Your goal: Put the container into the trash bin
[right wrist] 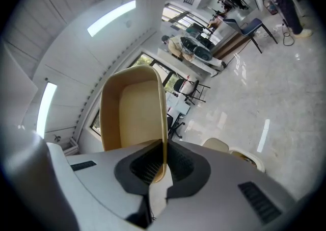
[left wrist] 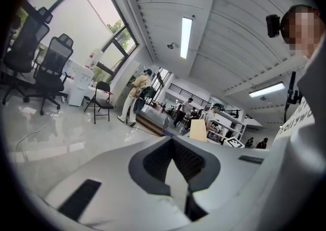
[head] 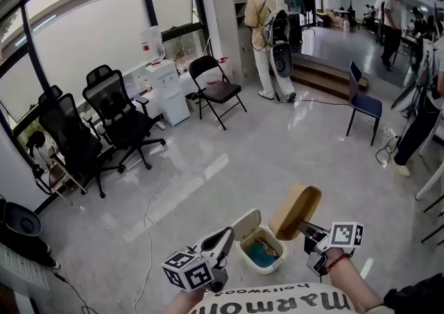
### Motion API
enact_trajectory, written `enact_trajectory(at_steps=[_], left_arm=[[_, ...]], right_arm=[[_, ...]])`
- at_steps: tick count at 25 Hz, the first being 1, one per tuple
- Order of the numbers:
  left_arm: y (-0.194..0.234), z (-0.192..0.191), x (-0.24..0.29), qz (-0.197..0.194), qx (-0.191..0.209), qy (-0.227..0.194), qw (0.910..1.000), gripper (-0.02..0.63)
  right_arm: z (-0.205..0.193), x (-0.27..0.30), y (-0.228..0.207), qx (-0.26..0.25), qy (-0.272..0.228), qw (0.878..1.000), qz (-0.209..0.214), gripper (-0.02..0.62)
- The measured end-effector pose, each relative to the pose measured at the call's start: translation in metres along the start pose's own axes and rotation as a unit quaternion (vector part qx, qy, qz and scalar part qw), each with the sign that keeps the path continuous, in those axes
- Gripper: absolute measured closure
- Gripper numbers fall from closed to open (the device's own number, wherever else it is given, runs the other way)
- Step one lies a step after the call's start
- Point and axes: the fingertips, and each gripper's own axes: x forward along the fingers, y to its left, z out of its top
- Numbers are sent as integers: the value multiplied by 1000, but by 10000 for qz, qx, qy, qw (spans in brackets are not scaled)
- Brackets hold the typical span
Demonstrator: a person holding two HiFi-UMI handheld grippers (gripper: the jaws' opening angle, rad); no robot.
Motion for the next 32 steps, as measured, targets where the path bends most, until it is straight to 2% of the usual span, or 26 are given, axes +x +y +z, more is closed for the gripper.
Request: enact_trajectory(at_steps=[9,13,18,21,24,29,32], left_arm=[[22,11,28,-152,141,99,9997,609],[26,6,47,-238,249,163,9993,609],[31,-10,67,-186,41,304,9994,609],[33,-23,77,-140,-25,318,9994,609],[36,-24,91,29,100,202,9997,609],[50,-46,106,823,287,326,9957,609],[57,-62,112,1031,181,294,9941,609]], right_arm=[[15,21,-13,169,-103,9998,-16,584],[11,16,-37,250,-107,9994,-228,583],[8,25,-46,385,132,9988,-262,584],[13,34,-54,315,364,9986,-237,583],[24,50,-59,242,713,9970,-153,583],[36,81,-71,-97,1729,9849,-2,584],[40,100,-84,-205,2124,9769,69,584]])
